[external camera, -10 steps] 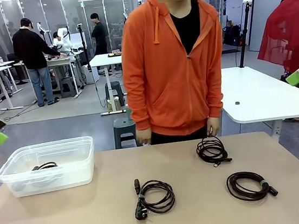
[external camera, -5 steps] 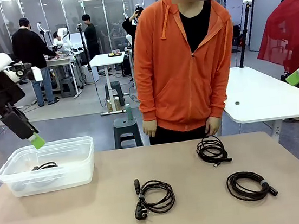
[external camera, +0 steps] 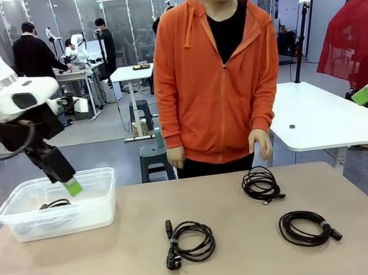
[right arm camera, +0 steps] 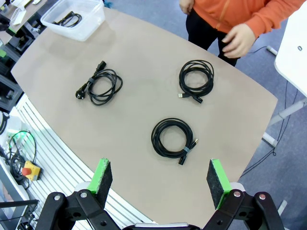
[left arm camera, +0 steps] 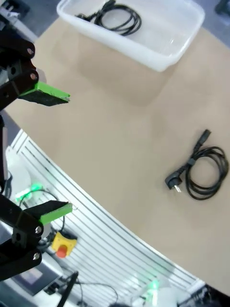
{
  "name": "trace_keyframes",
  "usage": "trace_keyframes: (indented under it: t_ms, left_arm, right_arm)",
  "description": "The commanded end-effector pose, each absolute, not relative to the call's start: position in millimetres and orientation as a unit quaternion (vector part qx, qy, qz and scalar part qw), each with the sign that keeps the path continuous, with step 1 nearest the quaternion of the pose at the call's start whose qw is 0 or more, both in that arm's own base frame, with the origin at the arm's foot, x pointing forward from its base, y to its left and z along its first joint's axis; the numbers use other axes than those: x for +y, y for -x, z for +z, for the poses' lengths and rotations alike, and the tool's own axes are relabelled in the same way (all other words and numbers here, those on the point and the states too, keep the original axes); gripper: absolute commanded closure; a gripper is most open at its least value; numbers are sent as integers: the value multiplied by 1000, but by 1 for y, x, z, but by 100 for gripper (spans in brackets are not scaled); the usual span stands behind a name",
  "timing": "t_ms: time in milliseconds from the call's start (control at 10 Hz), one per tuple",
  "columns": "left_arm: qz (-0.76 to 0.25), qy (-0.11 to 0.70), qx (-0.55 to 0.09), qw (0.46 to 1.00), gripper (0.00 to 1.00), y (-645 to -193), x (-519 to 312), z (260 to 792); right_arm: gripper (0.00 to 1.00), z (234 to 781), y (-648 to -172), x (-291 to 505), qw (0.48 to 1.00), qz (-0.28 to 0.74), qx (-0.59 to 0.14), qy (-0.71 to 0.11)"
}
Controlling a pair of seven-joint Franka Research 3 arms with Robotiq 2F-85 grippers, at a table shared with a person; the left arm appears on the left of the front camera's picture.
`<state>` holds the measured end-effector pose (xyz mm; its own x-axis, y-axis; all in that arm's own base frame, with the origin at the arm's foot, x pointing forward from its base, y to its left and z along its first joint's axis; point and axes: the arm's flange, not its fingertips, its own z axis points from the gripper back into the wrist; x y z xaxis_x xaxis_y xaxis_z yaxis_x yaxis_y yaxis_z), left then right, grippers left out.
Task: Organize and store the cables.
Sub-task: Place the Power Cable into the Organizing box.
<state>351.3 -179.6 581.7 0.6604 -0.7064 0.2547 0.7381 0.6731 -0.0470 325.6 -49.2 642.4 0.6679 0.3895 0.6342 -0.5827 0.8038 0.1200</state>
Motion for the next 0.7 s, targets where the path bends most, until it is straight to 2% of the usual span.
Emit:
trace_keyframes:
  t_ms: [0, 100, 200, 600]
  left_arm:
    - [-347, 69, -88, 931, 0, -352, -202, 562]
    - [-331, 53, -80, 939, 0, -351, -206, 551]
    - [-316, 79, -86, 942, 0, -351, -216, 532]
    - [-244, 81, -79, 963, 0, -344, -260, 481]
  right_arm:
    - [0, 642, -326, -51, 896, 278, -305, -164]
    - [0, 642, -326, -51, 896, 278, -305, -164]
    - [0, 642, -326, -51, 896, 278, -305, -164]
    - [0, 642, -326, -51, 896, 278, -305, -164]
